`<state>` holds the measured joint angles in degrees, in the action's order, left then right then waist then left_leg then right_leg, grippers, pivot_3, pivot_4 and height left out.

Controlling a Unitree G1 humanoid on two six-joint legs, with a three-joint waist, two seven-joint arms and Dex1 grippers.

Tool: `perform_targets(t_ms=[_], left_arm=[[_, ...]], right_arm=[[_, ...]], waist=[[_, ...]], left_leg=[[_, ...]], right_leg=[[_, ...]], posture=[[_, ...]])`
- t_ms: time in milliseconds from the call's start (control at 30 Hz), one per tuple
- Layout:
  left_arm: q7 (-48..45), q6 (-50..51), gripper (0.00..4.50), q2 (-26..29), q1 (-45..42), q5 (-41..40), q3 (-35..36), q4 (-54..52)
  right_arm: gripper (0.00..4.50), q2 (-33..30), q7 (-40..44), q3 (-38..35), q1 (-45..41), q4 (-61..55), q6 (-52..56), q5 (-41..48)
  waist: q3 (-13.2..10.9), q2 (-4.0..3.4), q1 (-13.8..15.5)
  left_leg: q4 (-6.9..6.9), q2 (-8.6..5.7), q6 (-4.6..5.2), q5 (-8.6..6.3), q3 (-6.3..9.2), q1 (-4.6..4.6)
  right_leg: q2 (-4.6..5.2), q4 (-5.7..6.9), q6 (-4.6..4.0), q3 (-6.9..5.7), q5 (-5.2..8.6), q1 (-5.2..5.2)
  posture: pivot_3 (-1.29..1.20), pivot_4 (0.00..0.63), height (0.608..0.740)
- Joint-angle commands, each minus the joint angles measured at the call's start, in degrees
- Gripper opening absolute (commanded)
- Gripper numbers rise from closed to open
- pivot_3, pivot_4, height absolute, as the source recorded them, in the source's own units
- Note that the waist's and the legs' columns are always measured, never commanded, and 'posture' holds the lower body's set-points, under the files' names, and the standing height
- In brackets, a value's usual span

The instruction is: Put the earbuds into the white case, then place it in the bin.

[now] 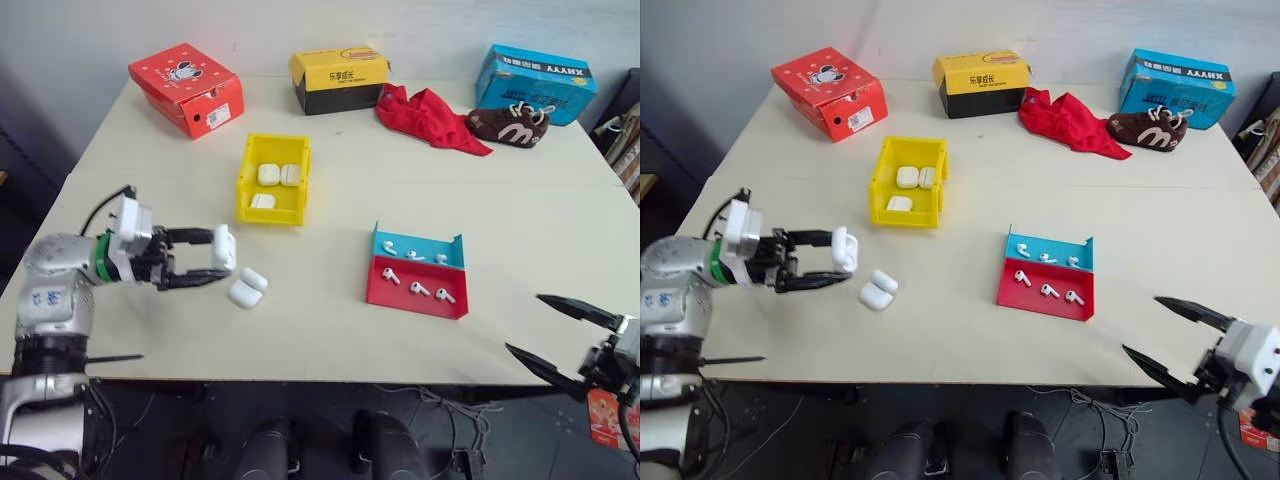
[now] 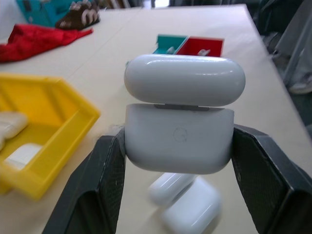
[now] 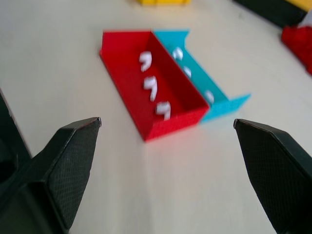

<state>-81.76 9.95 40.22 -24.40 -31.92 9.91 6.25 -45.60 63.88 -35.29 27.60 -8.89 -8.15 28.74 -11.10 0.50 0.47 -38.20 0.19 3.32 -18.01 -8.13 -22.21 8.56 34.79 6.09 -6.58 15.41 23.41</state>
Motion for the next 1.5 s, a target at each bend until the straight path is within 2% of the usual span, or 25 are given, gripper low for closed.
perform_targets(t_ms=[33, 167, 300, 467, 567, 667, 767, 867, 1033, 1500], left_arm=[[8.0, 7.1, 2.78, -5.3, 5.3, -10.0, -1.9, -20.0], [13.0, 8.0, 2.78, -12.5, 10.4, -13.0, -5.5, -29.0], [15.3, 6.6, 2.78, -16.3, 12.5, -13.0, -7.7, -31.8], [15.6, 3.5, 2.78, -18.9, 12.1, -11.0, -10.0, -30.6], [14.5, 1.7, 2.78, -19.2, 12.5, -10.0, -10.9, -28.9], [14.0, 0.2, 2.78, -19.4, 12.8, -9.0, -11.7, -27.8], [14.3, -0.1, 2.78, -19.3, 13.2, -8.9, -11.7, -27.3], [14.4, -0.4, 2.78, -18.7, 14.0, -8.6, -11.3, -27.1], [15.4, -1.2, 2.78, -18.2, 15.8, -7.9, -10.7, -27.5], [17.6, -1.2, 2.78, -17.8, 17.6, -7.1, -11.8, -29.8]], right_arm=[[4.50, -1.0, -2.4, -5.4, 3.1, 2.1, 1.8, -3.3], [4.50, -3.5, -4.7, -4.9, 3.2, -2.1, 8.5, -5.3], [4.50, -9.3, -5.6, -2.4, -1.8, -12.5, 21.7, 0.6], [4.50, -22.6, -11.4, 6.5, -16.2, -24.2, 45.2, 10.7], [4.50, -26.8, -14.3, 14.3, -25.1, -26.2, 53.6, 13.4], [4.50, -26.9, -17.7, 24.7, -36.0, -26.6, 60.2, 12.7], [4.50, -26.2, -18.6, 32.9, -42.3, -25.9, 62.0, 8.4], [3.93, -25.2, -20.6, 41.7, -47.4, -22.8, 59.5, -1.1], [2.20, -20.8, -21.3, 46.2, -52.1, -20.2, 63.3, -4.1], [2.20, -18.8, -18.5, 55.7, -59.3, -15.7, 68.6, -13.1]], waist=[[0.0, 0.00, 0.1], [0.1, -0.06, -0.1], [0.2, -0.27, -0.8], [0.3, -0.47, -0.4], [0.3, -0.44, 0.5], [0.3, -0.44, 0.8], [0.3, -0.44, 0.8], [0.3, -0.45, 0.5], [0.3, -0.45, 0.4], [0.3, -0.47, -0.5]], left_leg=[[-0.02, 0.03, -0.01, -0.01, -0.03, -0.03], [0.01, 0.02, 0.05, -0.04, -0.12, 0.14], [0.01, 0.17, -0.03, 0.01, -0.26, 0.24], [-0.03, 0.21, 0.00, 0.03, -0.26, 0.23], [-0.05, 0.24, 0.01, 0.03, -0.14, -0.04], [-0.15, 0.23, 0.33, 0.08, -0.14, -0.17], [-0.44, 0.23, 0.44, -0.04, -0.14, -0.34], [-0.75, 0.26, 0.51, -0.21, -0.15, -0.53], [-0.86, 0.29, 0.42, -0.33, -0.17, -0.66], [-0.88, 0.38, 0.49, -0.29, -0.16, -0.73]], right_leg=[[-0.02, -0.12, 0.09, 0.02, -0.05, -0.01], [-0.08, -0.33, 0.22, 0.13, -0.12, -0.24], [-0.24, -0.29, 0.22, 0.25, -0.12, -0.23], [-0.26, -0.25, 0.16, 0.25, -0.10, -0.19], [-0.23, -0.31, 0.09, 0.11, -0.07, 0.01], [-0.23, -0.41, 0.07, 0.06, -0.06, 0.07], [-0.21, -0.40, 0.08, 0.01, -0.07, 0.13], [-0.21, -0.41, 0.10, -0.06, -0.07, 0.18], [-0.15, -0.45, 0.20, -0.28, -0.13, 0.21], [-0.20, -0.44, 0.20, -0.37, -0.13, 0.27]], posture=[[0.00, 0.150, 0.740], [0.00, 0.150, 0.740], [0.00, 0.150, 0.740], [0.00, 0.150, 0.740], [0.00, 0.150, 0.740], [0.00, 0.150, 0.740], [0.00, 0.150, 0.740], [0.00, 0.150, 0.740], [0.00, 0.150, 0.740], [0.00, 0.150, 0.740]])
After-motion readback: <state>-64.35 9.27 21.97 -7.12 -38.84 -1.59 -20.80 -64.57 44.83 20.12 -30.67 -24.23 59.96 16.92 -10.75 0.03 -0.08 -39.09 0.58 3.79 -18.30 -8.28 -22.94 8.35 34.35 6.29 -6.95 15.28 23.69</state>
